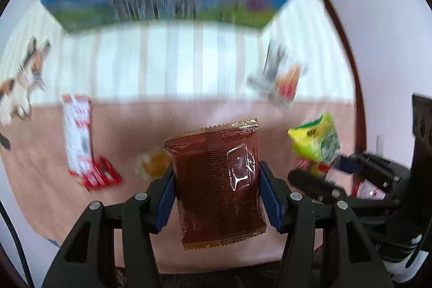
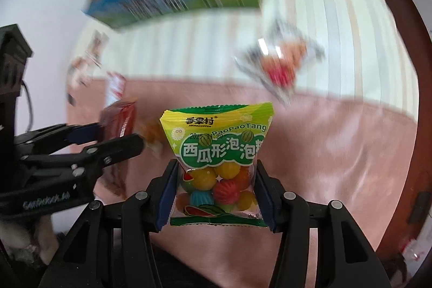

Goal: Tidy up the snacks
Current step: 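Lift both held packs and carry them over the box, then lower both packs into the box and open both tools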

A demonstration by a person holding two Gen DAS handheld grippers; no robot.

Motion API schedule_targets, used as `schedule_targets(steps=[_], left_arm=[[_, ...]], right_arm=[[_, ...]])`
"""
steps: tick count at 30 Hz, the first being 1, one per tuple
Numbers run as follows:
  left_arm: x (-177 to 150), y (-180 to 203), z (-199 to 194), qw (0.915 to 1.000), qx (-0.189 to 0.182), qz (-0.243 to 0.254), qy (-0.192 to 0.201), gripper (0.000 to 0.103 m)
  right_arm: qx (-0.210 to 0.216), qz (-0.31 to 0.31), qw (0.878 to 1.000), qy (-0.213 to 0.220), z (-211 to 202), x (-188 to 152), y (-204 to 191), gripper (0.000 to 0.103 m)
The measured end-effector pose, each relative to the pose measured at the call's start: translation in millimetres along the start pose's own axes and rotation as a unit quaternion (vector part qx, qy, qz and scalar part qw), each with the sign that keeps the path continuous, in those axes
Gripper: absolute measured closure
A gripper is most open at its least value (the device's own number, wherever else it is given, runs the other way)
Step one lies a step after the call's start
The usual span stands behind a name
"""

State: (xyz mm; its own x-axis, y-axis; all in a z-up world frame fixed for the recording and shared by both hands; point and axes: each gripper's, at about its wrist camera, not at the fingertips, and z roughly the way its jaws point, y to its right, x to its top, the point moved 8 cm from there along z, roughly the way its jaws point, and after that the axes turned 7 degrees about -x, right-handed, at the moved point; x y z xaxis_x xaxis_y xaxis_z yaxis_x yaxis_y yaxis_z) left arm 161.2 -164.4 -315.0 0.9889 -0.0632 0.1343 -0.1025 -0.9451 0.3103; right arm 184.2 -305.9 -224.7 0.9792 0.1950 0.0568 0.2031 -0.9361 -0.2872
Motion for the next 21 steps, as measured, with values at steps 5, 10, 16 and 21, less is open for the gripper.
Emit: schedule_targets(steps=[5,10,16,21], left_arm=[[65.6,-13.7,-60.8,0.9974,0.001,0.019,0.069,0.049],[137.2,-41.6,-86.5,0.9957,0.009,0.027,0.089,0.049],[200.1,-78.1,-67.3,0.9979,0.006,0.023,0.060,0.049],[232.2,-106.6,-33.9,0.9996,-0.016,0.004,0.021,0.049]], right_arm=[[0.043,0.006,0.997,0.066,-60.5,65.6,-34.6,0.047],[0.038,0.008,0.992,0.120,-80.7,137.4,-71.8,0.047],[-0.005,0.016,0.992,0.129,-58.4,213.6,-95.8,0.047],[-0.029,0.041,0.993,0.109,-15.7,244.6,-98.8,0.047]])
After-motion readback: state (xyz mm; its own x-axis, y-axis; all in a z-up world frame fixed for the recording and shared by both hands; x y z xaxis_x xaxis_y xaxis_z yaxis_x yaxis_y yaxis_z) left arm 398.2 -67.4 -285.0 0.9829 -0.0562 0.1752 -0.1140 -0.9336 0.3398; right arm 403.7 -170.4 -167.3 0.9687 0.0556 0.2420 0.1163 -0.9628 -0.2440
